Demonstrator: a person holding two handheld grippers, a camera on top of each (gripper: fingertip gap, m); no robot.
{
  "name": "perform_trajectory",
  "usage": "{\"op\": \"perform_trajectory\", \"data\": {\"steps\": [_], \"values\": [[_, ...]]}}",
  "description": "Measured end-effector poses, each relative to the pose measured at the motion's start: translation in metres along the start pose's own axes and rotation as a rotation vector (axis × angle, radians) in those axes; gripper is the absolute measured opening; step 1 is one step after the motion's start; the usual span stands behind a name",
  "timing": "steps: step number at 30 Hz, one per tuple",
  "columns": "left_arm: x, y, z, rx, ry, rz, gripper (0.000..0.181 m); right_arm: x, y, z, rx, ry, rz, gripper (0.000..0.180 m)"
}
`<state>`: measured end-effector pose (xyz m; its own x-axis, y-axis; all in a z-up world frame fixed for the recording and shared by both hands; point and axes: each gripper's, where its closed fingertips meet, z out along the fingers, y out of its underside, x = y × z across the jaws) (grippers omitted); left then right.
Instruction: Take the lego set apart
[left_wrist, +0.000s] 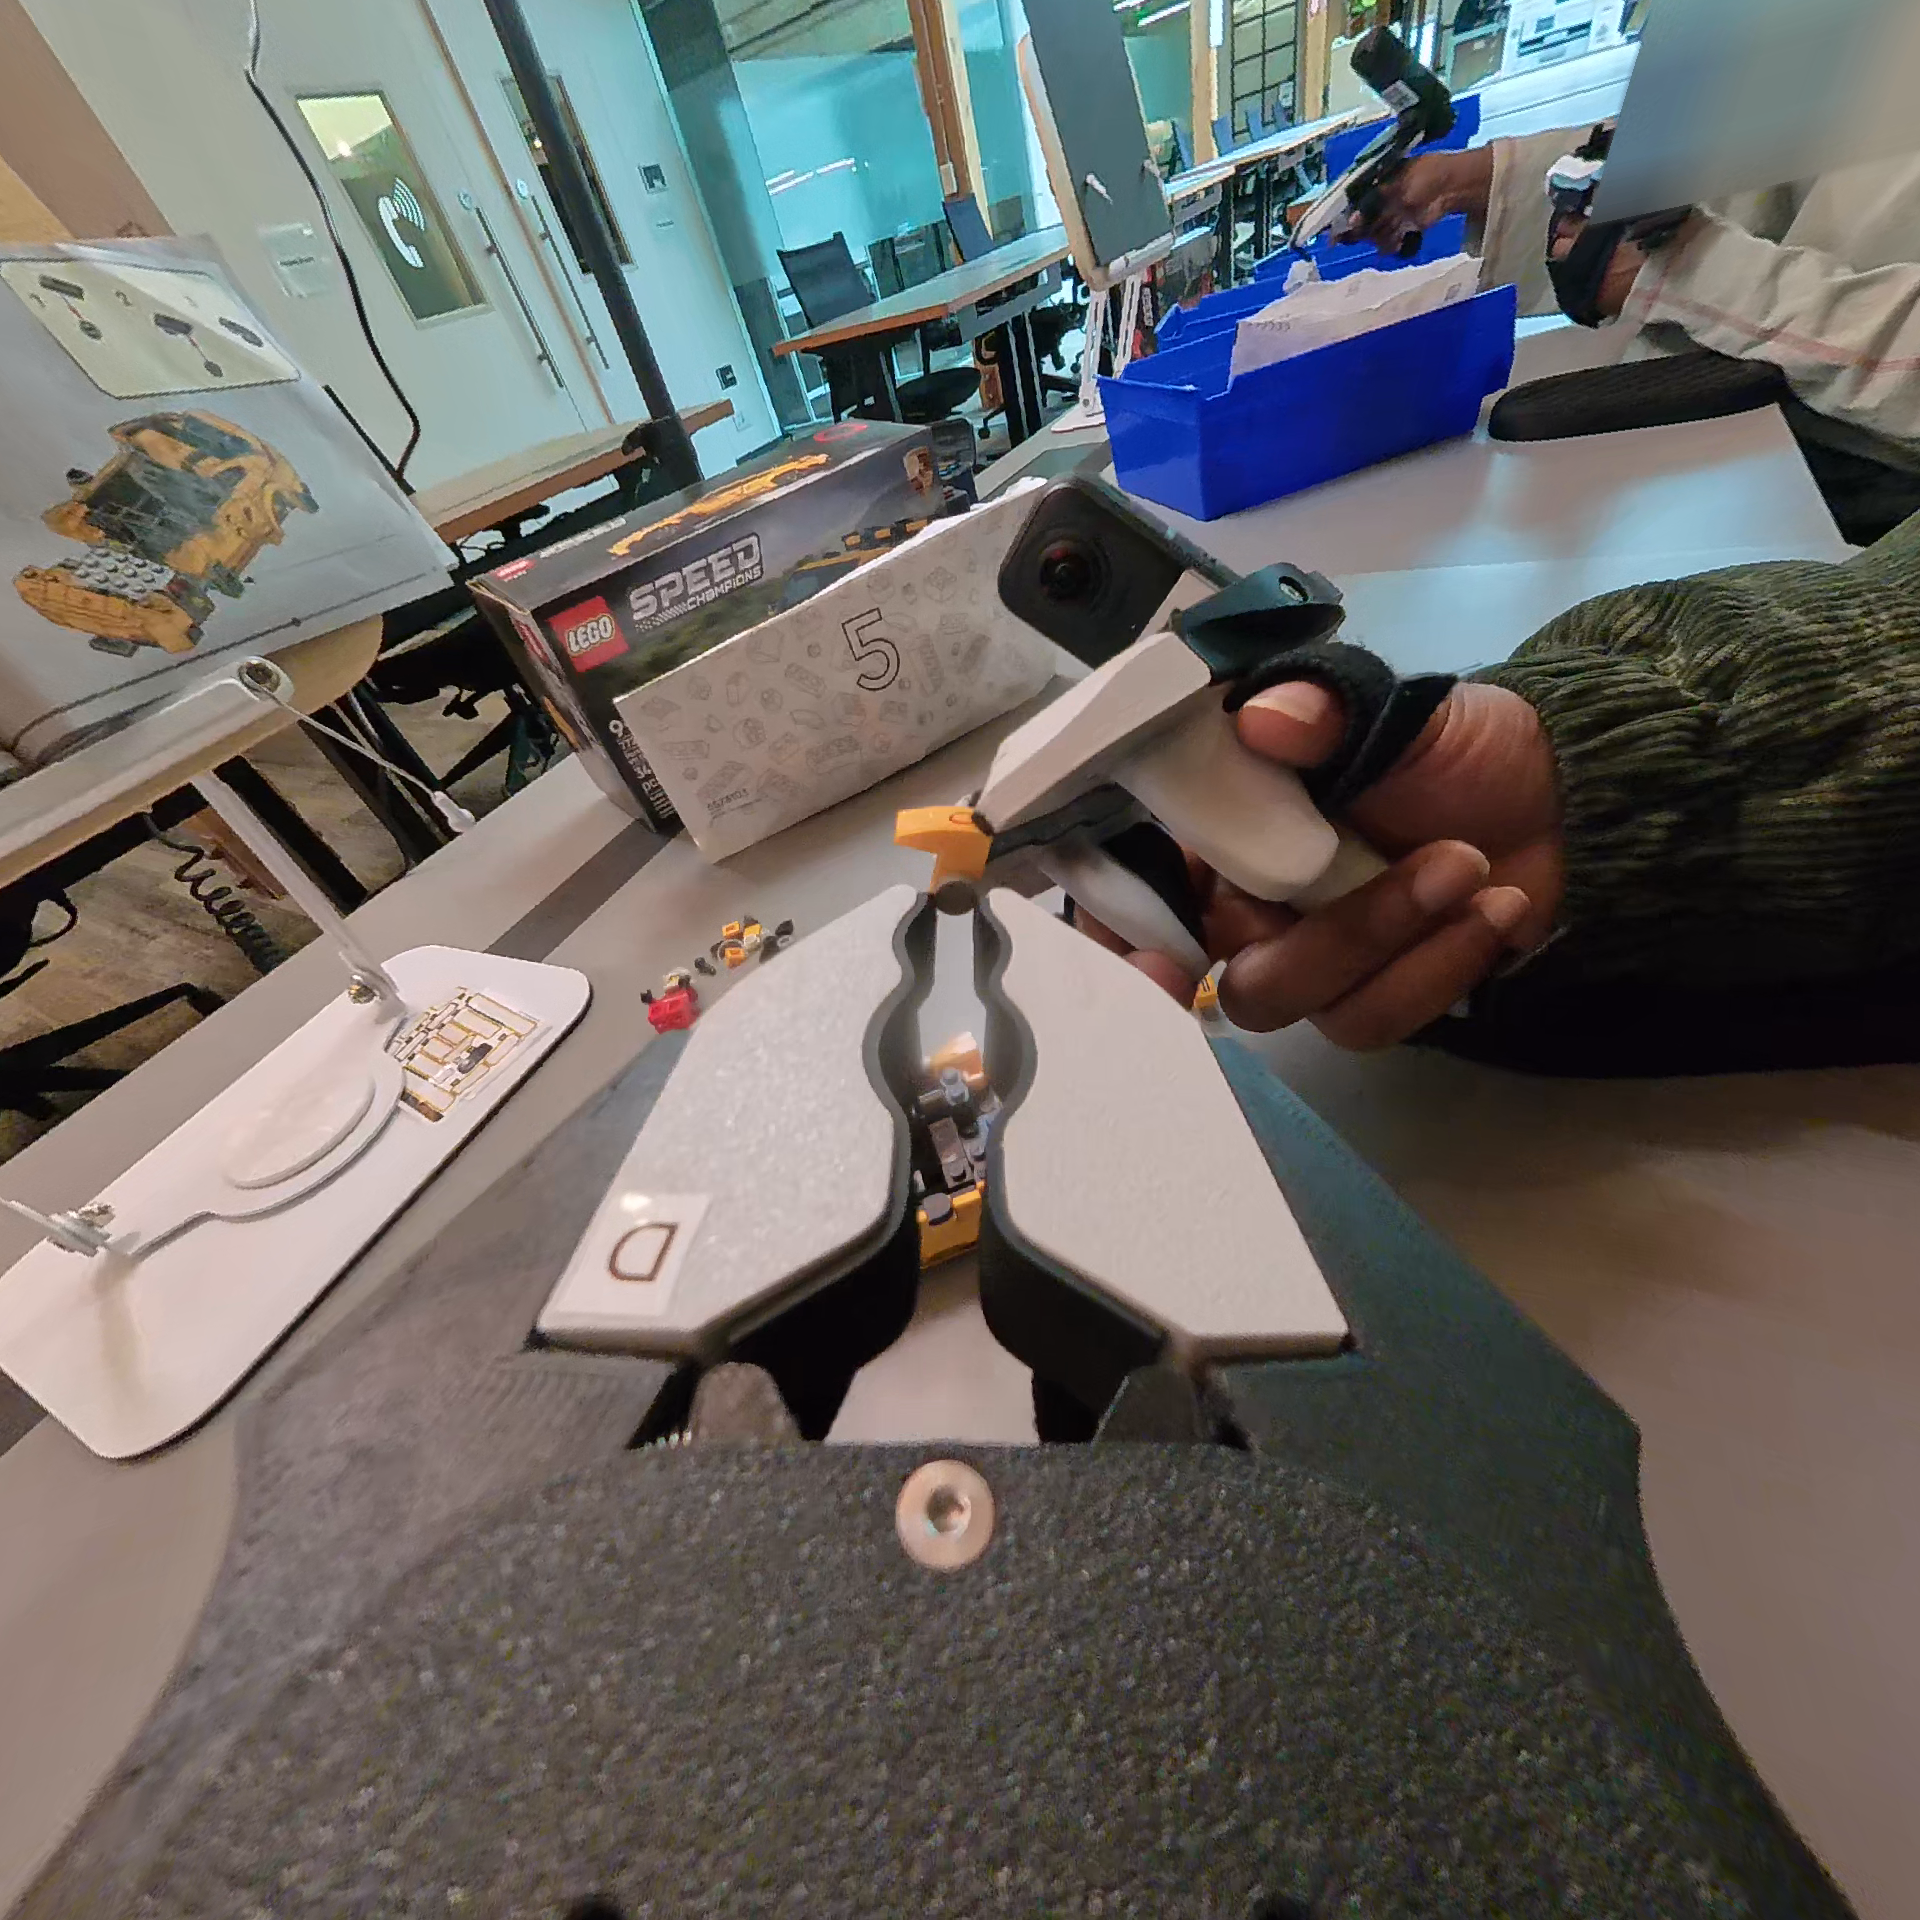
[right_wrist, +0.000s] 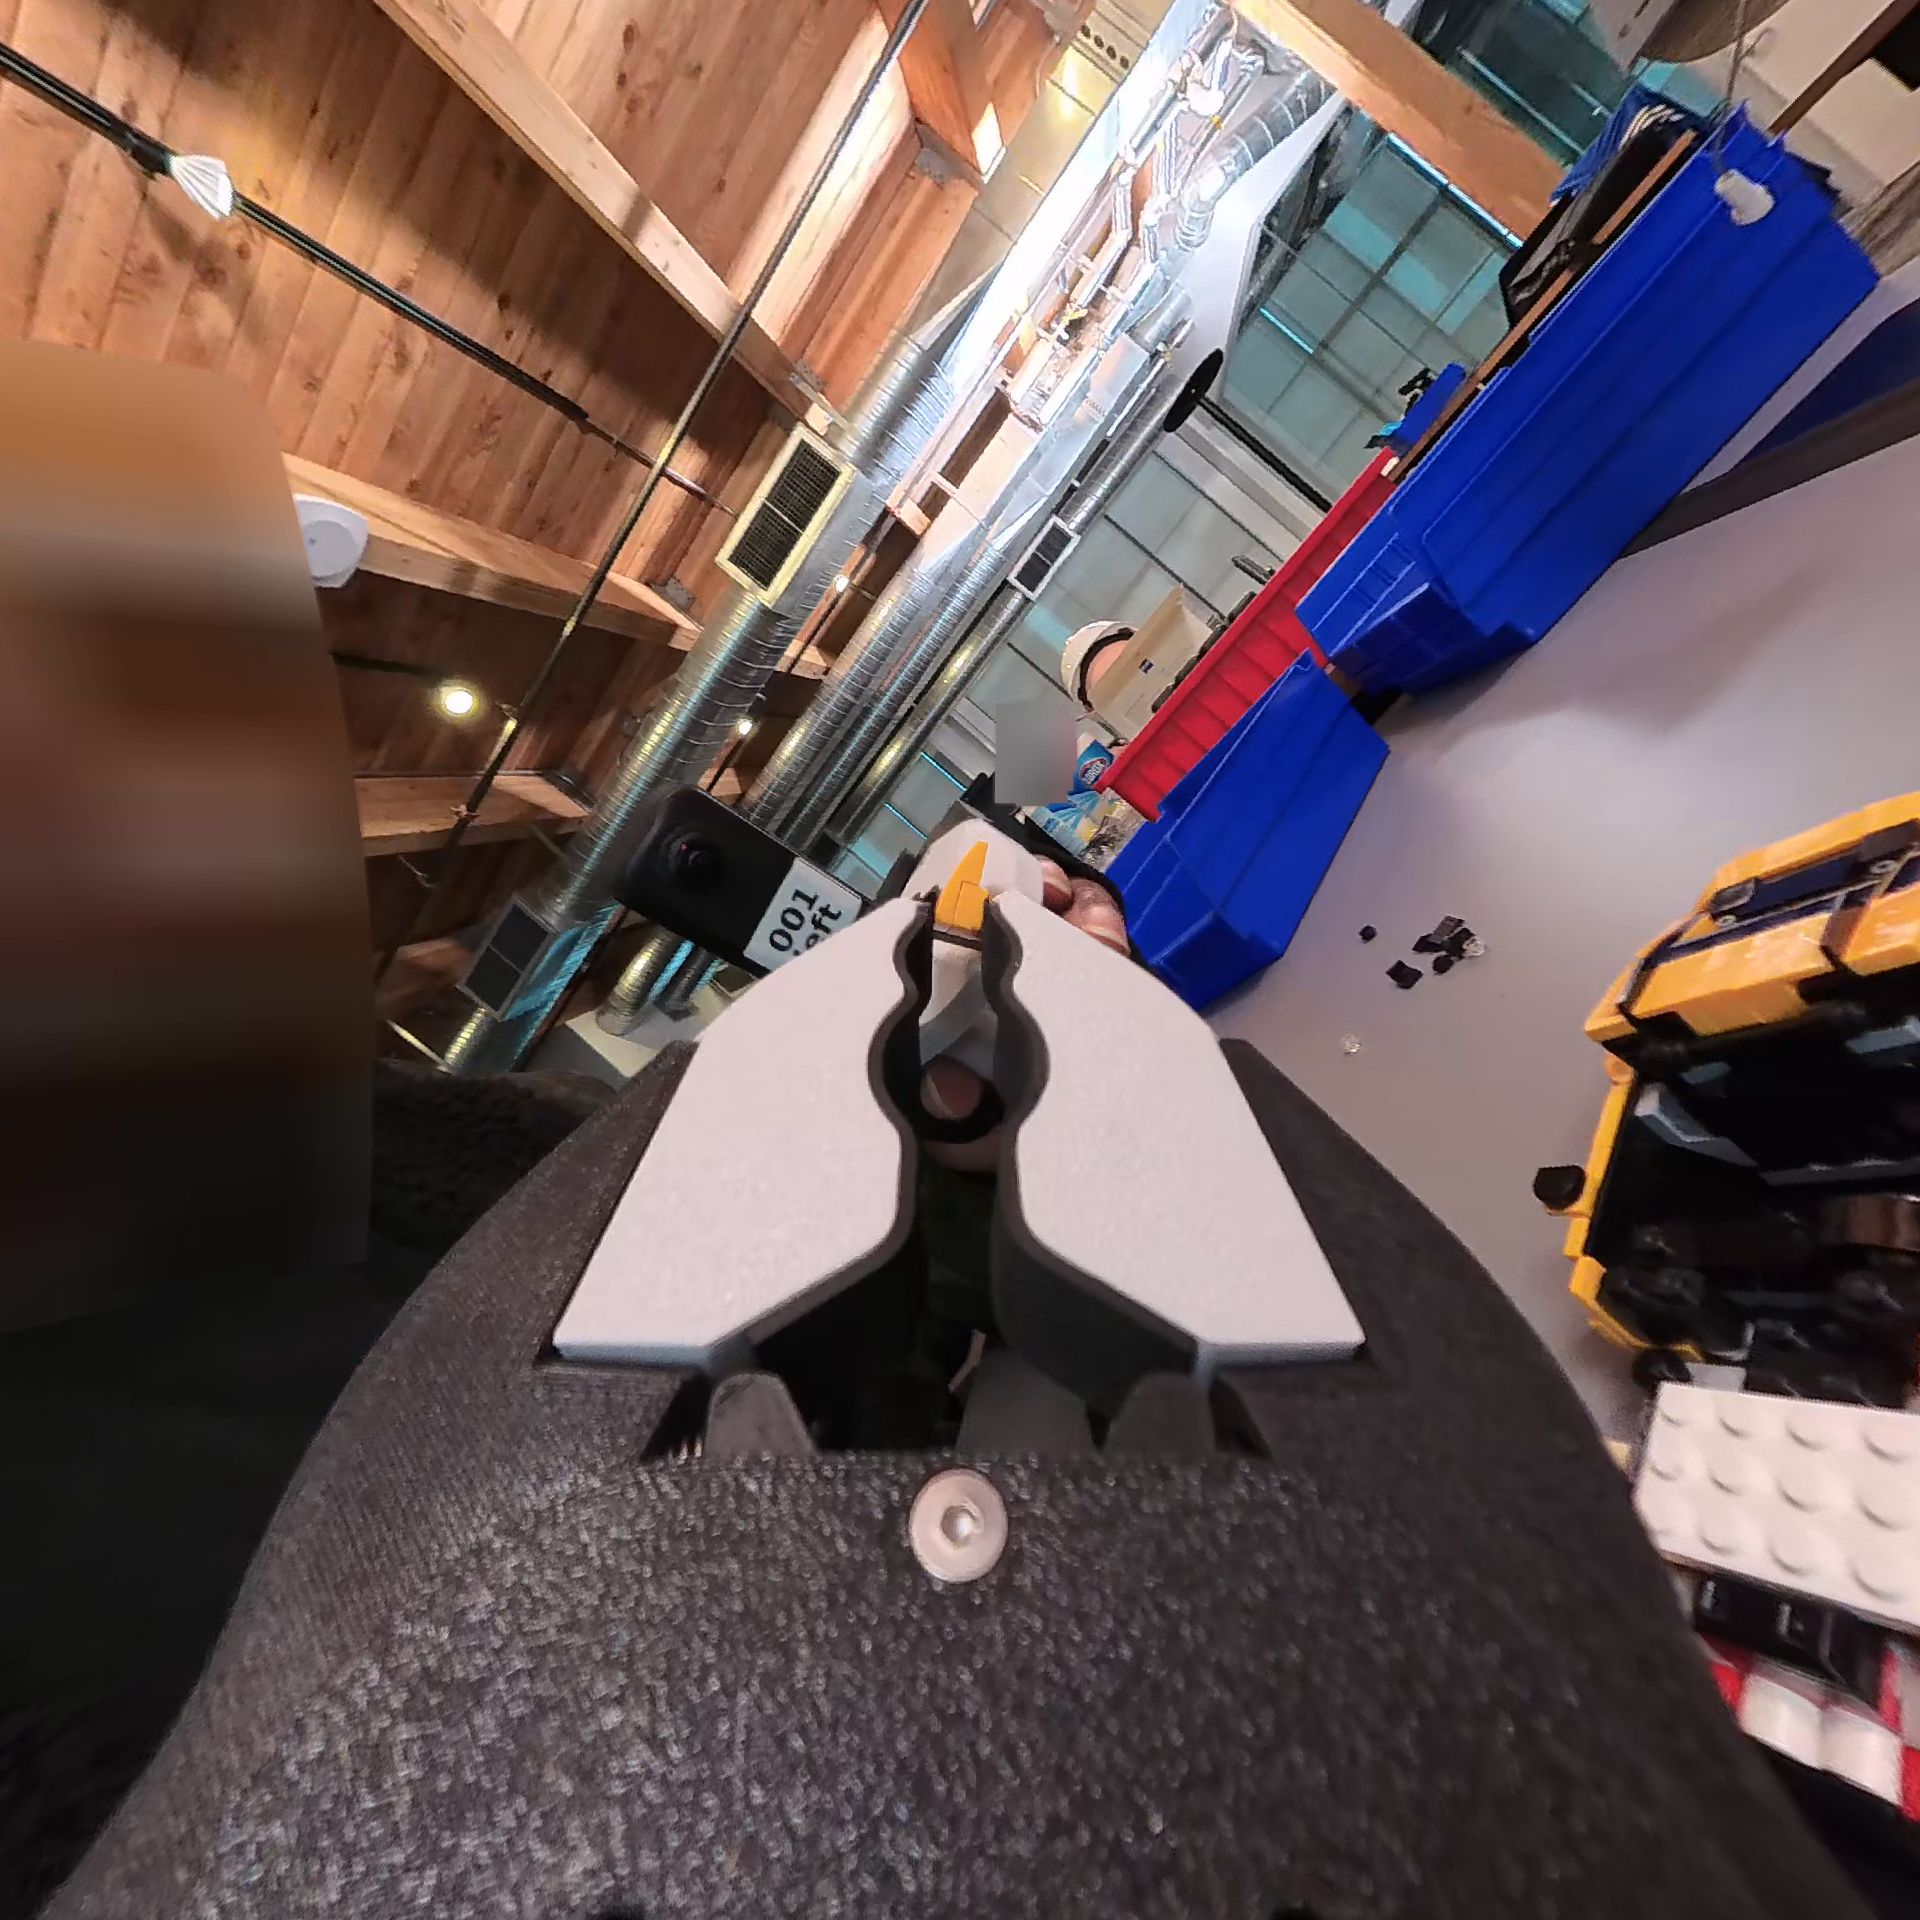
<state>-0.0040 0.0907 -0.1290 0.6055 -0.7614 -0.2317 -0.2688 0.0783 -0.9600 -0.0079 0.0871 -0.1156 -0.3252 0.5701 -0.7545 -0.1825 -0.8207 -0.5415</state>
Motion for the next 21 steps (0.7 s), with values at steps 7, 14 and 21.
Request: {"op": "perform_trajectory", "data": {"steps": [7, 14, 21], "values": [[-0.001, -0.001, -0.003, 0.012, 0.029, -0.051, 0.006, -0.002, 0.001, 0.002, -0.018, 0.033, -0.094, 0.008], [-0.009, -0.014, -0.015, 0.063, 0.052, -0.096, 0.000, 0.001, -0.021, -0.015, 0.051, 0.090, -0.166, 0.008], [-0.002, -0.005, -0.007, 0.054, 0.091, -0.149, 0.012, -0.004, -0.007, -0.004, 0.002, 0.039, -0.144, 0.008]]}}
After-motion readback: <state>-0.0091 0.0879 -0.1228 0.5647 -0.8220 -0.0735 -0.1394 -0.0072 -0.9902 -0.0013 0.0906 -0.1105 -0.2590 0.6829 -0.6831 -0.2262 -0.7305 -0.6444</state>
